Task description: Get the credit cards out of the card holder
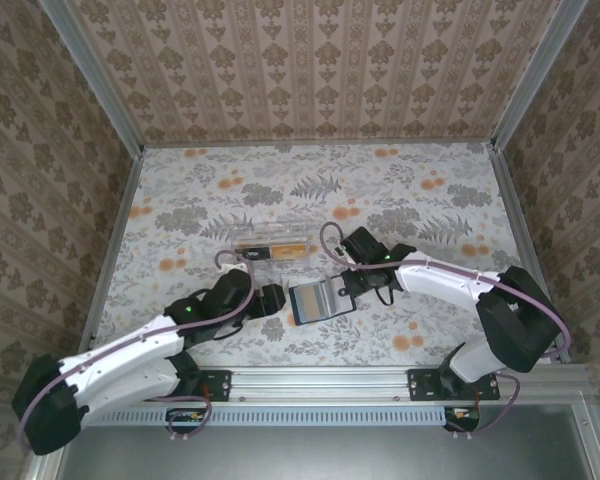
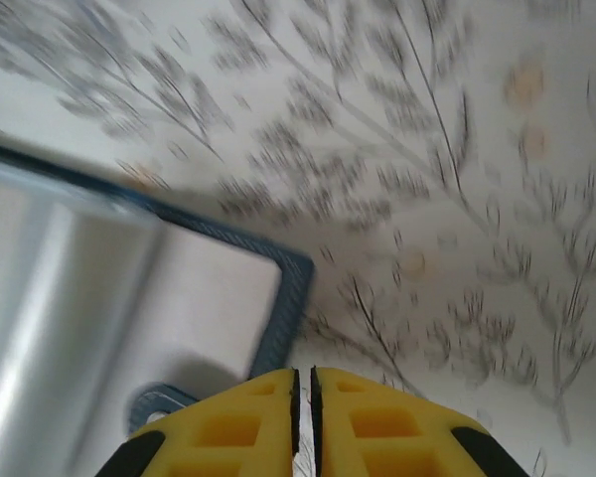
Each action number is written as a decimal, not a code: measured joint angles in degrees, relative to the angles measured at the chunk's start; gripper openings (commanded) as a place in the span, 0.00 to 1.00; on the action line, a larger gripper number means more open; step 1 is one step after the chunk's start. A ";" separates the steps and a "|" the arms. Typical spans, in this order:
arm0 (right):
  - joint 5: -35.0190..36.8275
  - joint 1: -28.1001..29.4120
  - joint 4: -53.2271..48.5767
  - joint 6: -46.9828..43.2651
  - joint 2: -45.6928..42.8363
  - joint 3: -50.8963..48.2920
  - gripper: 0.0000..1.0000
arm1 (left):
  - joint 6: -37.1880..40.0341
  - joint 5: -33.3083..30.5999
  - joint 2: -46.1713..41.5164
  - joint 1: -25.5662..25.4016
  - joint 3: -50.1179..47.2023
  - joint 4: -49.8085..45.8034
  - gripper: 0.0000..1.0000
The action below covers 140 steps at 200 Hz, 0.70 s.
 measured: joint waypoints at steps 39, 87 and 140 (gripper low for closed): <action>-1.75 -0.50 3.61 4.72 -0.63 -4.09 0.16 | -0.61 1.36 11.50 -1.77 2.91 5.64 0.76; -4.50 -0.50 8.70 7.23 0.57 -5.77 0.15 | -0.57 2.78 21.24 -3.10 8.44 10.49 0.69; -5.60 -0.52 10.47 7.96 1.75 -6.67 0.14 | -0.35 4.98 28.61 -3.63 11.30 13.33 0.56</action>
